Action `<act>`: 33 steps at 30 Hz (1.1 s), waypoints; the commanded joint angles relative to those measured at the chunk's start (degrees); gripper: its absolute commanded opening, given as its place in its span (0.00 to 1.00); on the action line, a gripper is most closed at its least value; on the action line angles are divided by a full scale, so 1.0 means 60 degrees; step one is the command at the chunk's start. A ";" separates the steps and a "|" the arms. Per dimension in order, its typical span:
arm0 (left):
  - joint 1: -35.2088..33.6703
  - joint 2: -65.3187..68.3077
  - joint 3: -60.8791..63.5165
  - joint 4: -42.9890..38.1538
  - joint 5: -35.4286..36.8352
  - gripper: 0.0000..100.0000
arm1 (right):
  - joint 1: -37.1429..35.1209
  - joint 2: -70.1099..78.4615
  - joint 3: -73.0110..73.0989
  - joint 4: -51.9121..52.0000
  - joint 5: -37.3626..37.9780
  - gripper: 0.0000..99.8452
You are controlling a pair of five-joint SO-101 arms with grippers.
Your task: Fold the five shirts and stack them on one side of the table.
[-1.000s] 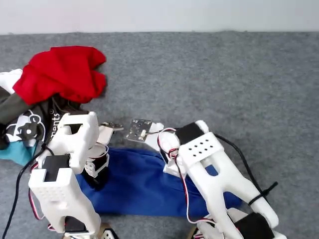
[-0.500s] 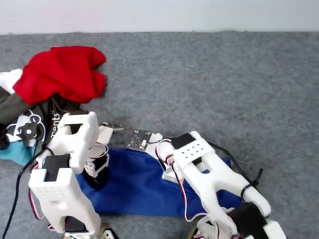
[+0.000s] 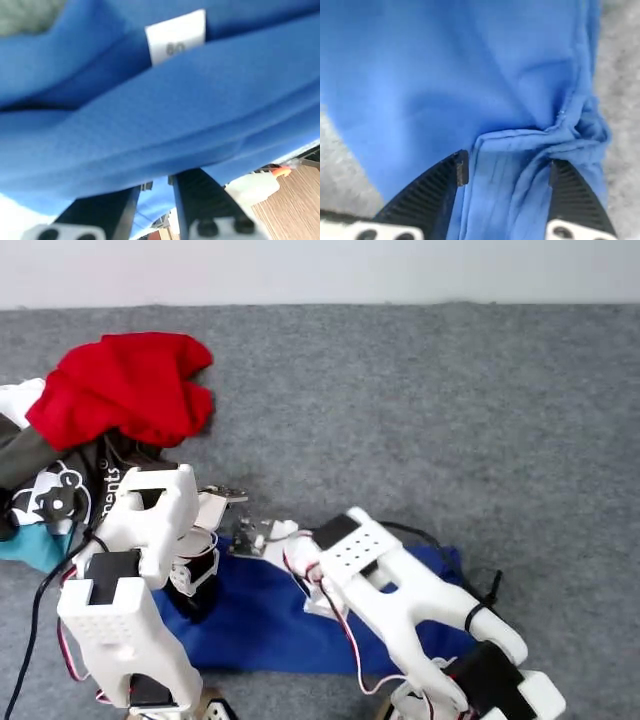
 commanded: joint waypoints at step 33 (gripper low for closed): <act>0.0059 0.0484 0.0110 -0.0659 0.0059 0.07 | 0.2117 0.2557 -0.1465 -0.1883 -0.0190 0.27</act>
